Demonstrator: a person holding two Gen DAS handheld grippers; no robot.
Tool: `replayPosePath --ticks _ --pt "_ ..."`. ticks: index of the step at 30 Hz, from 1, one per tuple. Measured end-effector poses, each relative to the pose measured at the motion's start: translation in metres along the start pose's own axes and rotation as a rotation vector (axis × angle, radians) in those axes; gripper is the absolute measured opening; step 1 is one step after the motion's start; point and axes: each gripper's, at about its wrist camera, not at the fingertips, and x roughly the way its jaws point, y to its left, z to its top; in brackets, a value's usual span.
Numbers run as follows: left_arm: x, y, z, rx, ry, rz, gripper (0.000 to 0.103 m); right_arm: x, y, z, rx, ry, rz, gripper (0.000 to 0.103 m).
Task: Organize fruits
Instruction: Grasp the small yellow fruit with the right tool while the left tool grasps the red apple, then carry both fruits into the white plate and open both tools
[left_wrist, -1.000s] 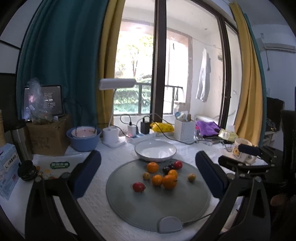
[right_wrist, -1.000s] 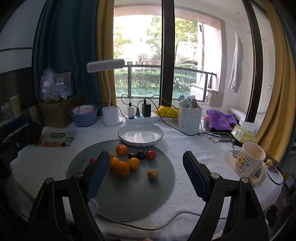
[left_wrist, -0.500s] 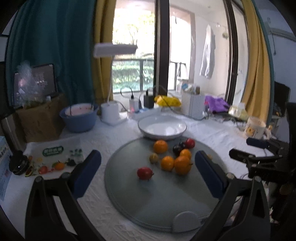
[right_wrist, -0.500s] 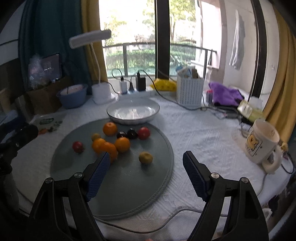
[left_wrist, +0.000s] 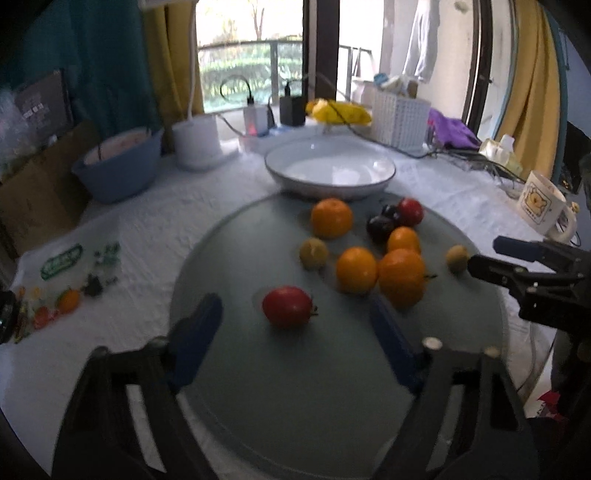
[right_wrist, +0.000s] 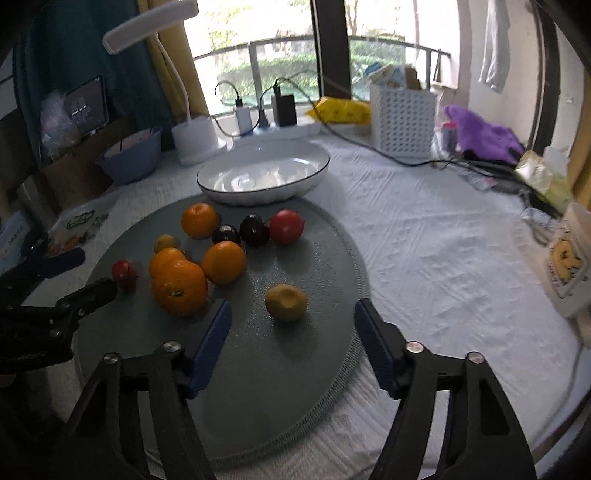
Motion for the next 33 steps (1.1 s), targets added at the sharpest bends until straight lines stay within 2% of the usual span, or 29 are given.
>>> replayPosePath --ticks 2,4,6,8,11,12,15,25,33 --pt "0.011 0.002 0.001 -0.007 0.038 -0.005 0.069 0.008 -0.001 0.001 -0.006 0.021 0.01 0.067" --pt "0.017 0.002 0.001 -0.006 0.066 -0.014 0.06 0.014 -0.002 0.002 -0.006 0.035 0.02 0.06" --pt "0.023 0.0 0.001 -0.002 0.089 -0.018 0.057 0.021 -0.003 0.003 -0.007 0.049 0.027 0.058" --pt "0.027 -0.001 0.001 -0.005 0.1 -0.024 0.046 0.024 -0.004 0.004 -0.001 0.055 0.037 0.056" --pt "0.032 0.0 0.002 -0.007 0.111 -0.027 0.038 0.031 -0.002 0.004 -0.017 0.066 0.034 0.048" --pt "0.031 0.0 0.002 -0.004 0.109 -0.021 0.035 0.031 -0.003 0.005 -0.021 0.065 0.033 0.041" --pt "0.032 0.001 0.003 -0.011 0.108 -0.031 0.035 0.033 -0.003 0.007 -0.034 0.069 0.037 0.03" --pt "0.024 0.001 0.017 -0.014 0.075 -0.053 0.034 0.029 -0.005 0.019 -0.052 0.034 0.045 0.03" --pt "0.023 0.006 0.05 -0.018 0.002 -0.068 0.034 0.029 -0.007 0.045 -0.08 -0.015 0.039 0.03"
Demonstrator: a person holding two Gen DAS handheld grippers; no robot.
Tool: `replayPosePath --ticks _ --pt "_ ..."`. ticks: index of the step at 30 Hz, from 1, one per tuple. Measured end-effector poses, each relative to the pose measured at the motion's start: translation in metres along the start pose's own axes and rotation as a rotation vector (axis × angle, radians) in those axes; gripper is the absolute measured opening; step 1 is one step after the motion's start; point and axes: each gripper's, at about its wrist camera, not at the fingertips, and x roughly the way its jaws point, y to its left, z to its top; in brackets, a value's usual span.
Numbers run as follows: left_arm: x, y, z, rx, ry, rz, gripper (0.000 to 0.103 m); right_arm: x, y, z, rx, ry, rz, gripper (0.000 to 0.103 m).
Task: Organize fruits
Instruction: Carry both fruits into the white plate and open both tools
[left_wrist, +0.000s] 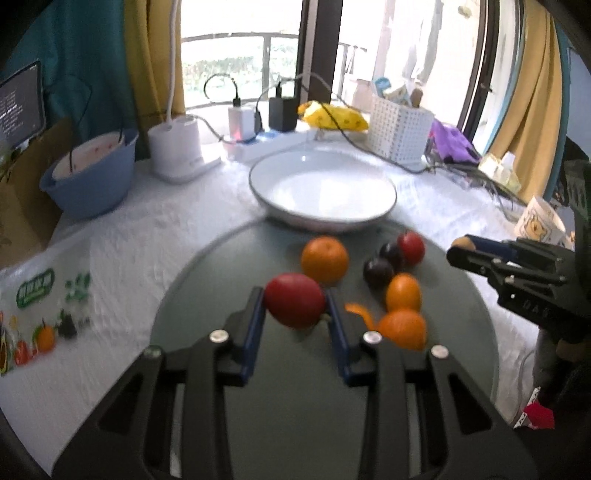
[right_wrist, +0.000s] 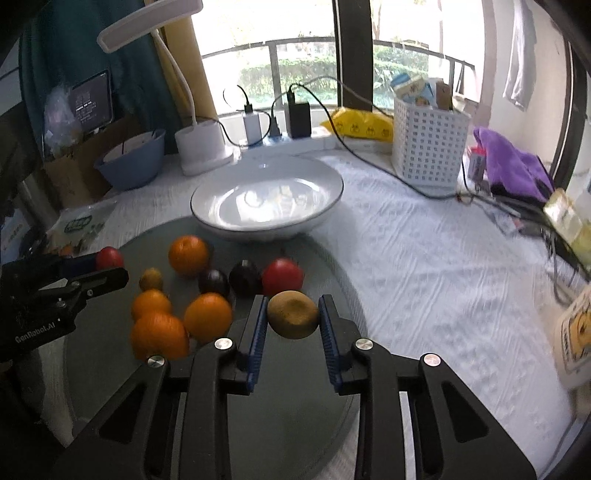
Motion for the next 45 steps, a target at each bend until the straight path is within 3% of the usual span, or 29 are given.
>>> replayPosePath --ticks 7,20,36,38,41,43,45 --pt "0.013 0.007 0.028 0.005 -0.038 -0.019 0.034 0.01 -0.005 0.027 -0.022 -0.03 -0.009 0.03" --pt "0.055 0.005 0.062 0.017 -0.036 -0.068 0.034 0.046 -0.004 0.057 -0.032 -0.02 0.025 0.03" --pt "0.079 0.002 0.071 0.04 0.018 -0.075 0.035 0.067 -0.001 0.068 -0.018 0.0 0.057 0.03" --pt "0.078 0.001 0.07 0.043 0.017 -0.076 0.036 0.067 -0.001 0.068 -0.016 0.002 0.056 0.032" --pt "0.074 0.001 0.071 0.04 0.007 -0.076 0.039 0.063 0.001 0.067 -0.017 -0.003 0.058 0.046" --pt "0.07 0.002 0.072 0.033 -0.001 -0.08 0.048 0.06 0.002 0.067 -0.016 -0.008 0.057 0.047" --pt "0.065 0.003 0.071 0.03 -0.009 -0.081 0.048 0.057 0.002 0.068 -0.016 -0.014 0.054 0.047"
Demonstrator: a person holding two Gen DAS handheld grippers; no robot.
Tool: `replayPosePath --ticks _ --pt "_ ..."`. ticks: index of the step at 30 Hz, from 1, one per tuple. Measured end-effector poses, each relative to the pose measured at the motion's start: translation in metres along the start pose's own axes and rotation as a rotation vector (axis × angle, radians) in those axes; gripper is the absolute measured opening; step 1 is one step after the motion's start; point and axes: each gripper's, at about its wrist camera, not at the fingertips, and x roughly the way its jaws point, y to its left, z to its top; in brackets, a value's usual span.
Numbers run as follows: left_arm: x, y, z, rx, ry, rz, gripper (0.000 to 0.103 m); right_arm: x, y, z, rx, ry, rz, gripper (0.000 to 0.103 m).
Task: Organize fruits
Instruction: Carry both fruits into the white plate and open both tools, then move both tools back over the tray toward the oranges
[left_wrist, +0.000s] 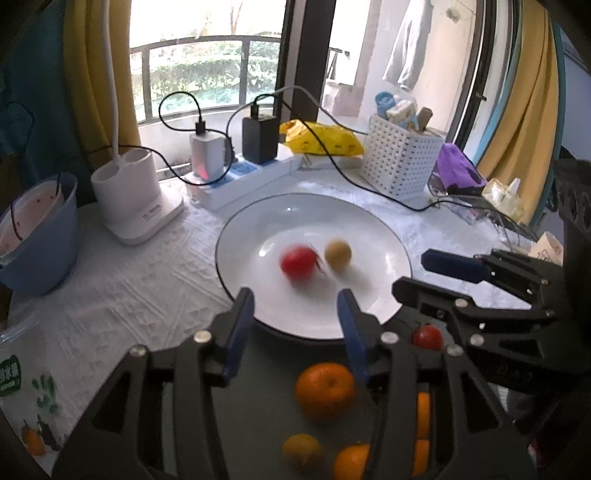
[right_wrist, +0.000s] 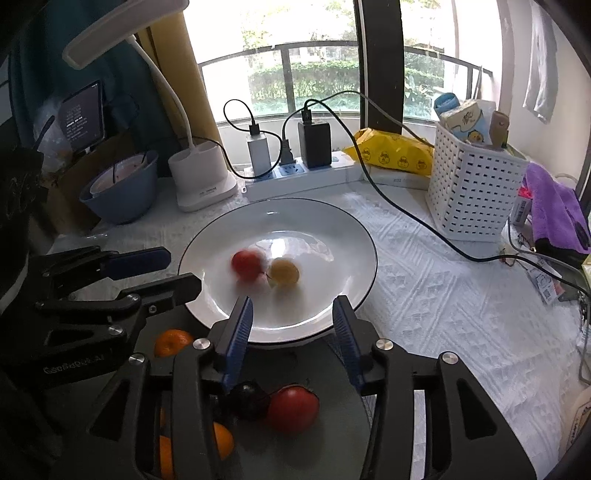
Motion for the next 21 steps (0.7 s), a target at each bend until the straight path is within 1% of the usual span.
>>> replayPosePath --ticks 7,12,21 --pt "-0.022 -0.002 -0.002 0.002 -0.037 0.012 0.048 -0.019 0.008 -0.001 -0.011 -0.029 -0.01 0.047" --pt "-0.045 -0.005 -0.004 0.006 -0.077 0.017 0.048 -0.036 0.014 -0.002 -0.018 -0.056 -0.017 0.047" --pt "-0.081 -0.01 -0.018 0.007 -0.121 0.026 0.049 -0.069 0.026 -0.013 -0.027 -0.097 -0.03 0.047"
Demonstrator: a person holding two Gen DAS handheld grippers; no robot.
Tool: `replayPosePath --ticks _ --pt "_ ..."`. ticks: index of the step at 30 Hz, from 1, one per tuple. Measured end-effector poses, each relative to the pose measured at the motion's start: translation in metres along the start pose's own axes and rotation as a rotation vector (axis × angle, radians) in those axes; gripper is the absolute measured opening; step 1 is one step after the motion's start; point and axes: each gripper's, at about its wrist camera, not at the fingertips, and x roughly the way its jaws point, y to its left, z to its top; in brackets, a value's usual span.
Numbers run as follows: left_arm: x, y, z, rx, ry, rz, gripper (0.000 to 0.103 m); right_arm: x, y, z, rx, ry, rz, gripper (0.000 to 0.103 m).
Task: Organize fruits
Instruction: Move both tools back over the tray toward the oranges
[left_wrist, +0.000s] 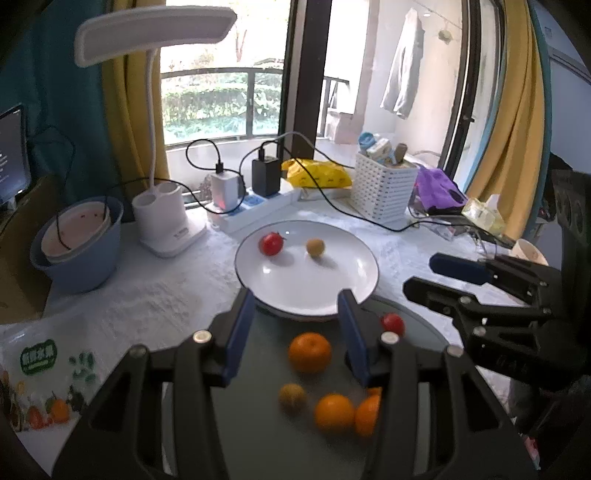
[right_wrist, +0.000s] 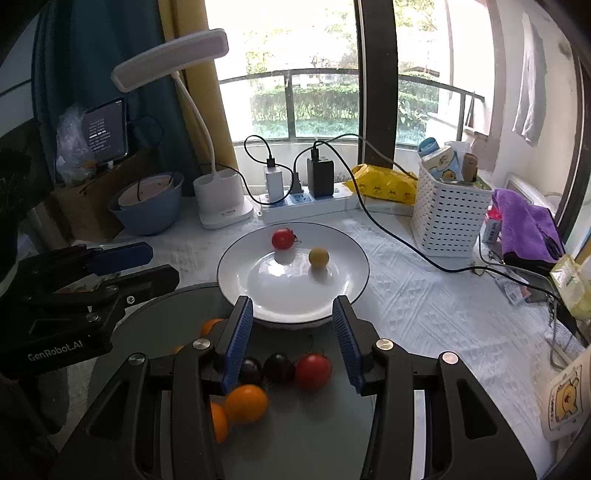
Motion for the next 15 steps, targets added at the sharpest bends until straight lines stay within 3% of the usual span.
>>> replayPosePath --ticks 15 --pt "-0.037 -0.004 -0.033 -0.009 -0.012 0.009 0.049 -0.027 0.02 -0.027 -0.008 0.004 -0.008 0.047"
